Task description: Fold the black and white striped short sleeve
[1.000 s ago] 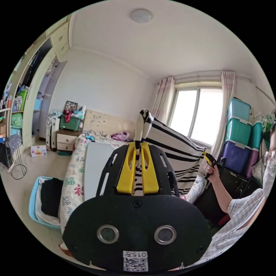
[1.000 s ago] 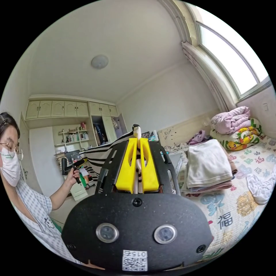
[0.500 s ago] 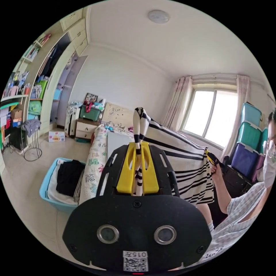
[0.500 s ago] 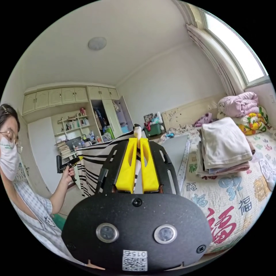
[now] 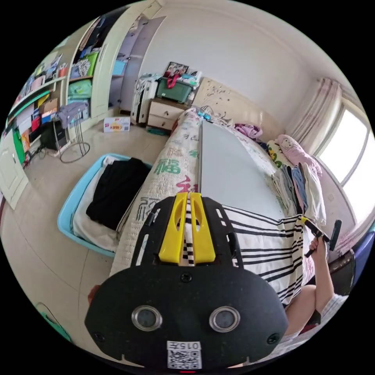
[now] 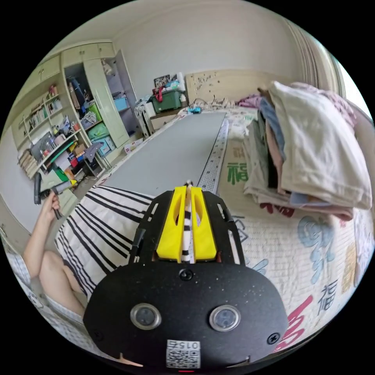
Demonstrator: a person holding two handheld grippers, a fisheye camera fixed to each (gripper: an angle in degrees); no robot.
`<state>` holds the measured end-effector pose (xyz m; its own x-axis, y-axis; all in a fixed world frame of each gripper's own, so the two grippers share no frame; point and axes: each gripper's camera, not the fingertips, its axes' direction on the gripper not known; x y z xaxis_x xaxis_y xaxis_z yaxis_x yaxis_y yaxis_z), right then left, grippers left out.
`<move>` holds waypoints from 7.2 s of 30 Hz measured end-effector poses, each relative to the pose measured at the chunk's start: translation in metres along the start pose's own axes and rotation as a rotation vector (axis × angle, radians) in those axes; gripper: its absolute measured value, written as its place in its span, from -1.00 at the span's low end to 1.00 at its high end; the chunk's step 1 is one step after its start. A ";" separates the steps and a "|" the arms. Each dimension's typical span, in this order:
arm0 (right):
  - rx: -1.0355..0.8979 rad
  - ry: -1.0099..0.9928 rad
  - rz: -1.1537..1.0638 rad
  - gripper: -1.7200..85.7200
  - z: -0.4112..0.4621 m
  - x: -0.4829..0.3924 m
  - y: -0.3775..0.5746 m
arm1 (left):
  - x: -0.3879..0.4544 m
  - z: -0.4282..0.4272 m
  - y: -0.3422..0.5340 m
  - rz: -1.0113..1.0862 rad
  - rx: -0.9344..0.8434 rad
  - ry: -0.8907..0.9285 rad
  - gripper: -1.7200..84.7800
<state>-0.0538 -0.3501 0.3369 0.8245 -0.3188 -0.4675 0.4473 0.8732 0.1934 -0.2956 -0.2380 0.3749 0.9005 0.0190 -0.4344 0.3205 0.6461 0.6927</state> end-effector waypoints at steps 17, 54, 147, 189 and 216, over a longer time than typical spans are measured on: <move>-0.340 -0.812 -0.836 -0.77 -0.019 -0.154 0.213 | 0.118 -0.062 0.115 0.966 -0.437 0.837 -0.71; -0.279 -0.478 -0.814 -0.97 0.026 -0.164 0.234 | 0.189 -0.047 0.091 0.948 -0.391 0.520 -0.95; 0.073 -0.021 -0.065 -0.83 -0.118 -0.027 0.205 | 0.041 -0.172 0.052 0.183 0.068 0.094 -0.93; -0.442 -0.289 0.012 -0.96 -0.106 0.008 0.262 | -0.101 -0.207 0.156 -0.021 -0.245 0.079 -0.97; -0.495 -0.348 -0.104 -0.98 -0.135 0.009 0.256 | -0.103 -0.169 0.188 -0.063 -0.271 0.146 -0.98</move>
<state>0.0216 -0.0801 0.2658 0.8873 -0.4403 -0.1372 0.3862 0.8719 -0.3010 -0.3775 0.0103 0.4521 0.8232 0.0693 -0.5634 0.2665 0.8292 0.4914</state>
